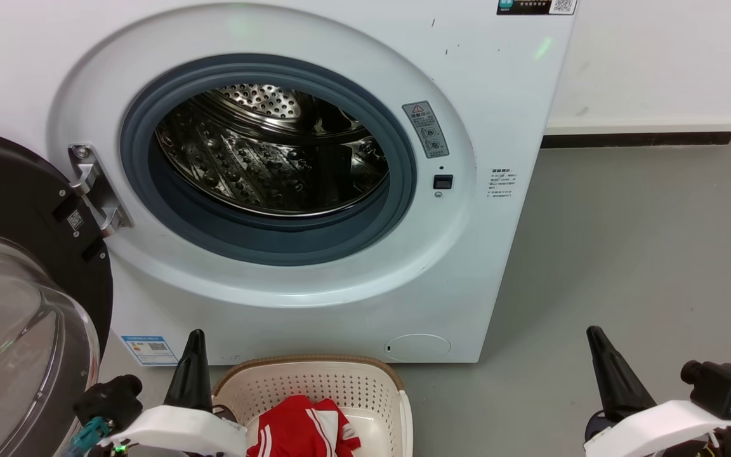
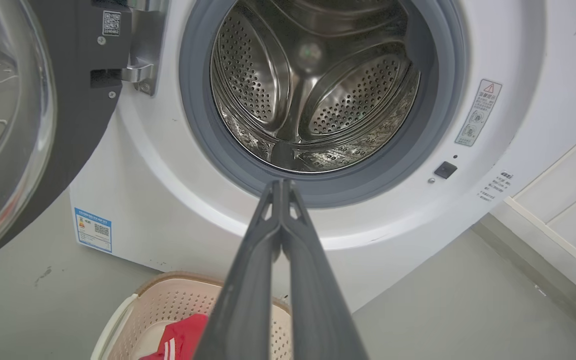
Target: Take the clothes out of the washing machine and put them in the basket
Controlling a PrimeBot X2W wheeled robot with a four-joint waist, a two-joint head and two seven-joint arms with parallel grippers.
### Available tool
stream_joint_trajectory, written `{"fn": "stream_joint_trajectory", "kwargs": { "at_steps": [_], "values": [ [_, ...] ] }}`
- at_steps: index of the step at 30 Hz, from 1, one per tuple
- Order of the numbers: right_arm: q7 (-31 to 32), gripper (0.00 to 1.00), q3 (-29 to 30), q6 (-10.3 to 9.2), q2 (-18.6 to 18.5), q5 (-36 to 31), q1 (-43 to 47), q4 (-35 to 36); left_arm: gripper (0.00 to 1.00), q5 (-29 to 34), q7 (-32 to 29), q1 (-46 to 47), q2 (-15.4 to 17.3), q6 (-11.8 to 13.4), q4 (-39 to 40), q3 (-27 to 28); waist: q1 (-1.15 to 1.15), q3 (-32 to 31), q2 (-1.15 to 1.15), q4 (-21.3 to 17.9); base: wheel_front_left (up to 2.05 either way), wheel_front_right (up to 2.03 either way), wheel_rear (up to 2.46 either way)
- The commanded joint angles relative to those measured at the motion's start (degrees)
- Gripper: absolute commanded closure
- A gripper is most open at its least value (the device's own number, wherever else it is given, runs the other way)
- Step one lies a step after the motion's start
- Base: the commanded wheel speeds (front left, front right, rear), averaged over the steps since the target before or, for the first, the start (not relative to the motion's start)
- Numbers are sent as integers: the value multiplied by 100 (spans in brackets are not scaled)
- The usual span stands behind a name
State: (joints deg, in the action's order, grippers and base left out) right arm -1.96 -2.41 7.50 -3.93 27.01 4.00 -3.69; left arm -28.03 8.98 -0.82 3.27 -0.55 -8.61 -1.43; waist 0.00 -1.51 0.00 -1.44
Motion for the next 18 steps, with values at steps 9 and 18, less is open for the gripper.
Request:
{"fn": "stream_joint_trajectory", "kwargs": {
  "at_steps": [9,18],
  "values": [
    [54,100,60,0,-77,1033,-294,-75,100,-941,-214,254,4,-129,-10,128,0,15,0,13,0,0,0],
    [114,100,114,0,-100,1844,-396,-202,100,-1700,-399,330,-2,-208,-83,221,0,30,0,25,0,0,0]
  ]
}}
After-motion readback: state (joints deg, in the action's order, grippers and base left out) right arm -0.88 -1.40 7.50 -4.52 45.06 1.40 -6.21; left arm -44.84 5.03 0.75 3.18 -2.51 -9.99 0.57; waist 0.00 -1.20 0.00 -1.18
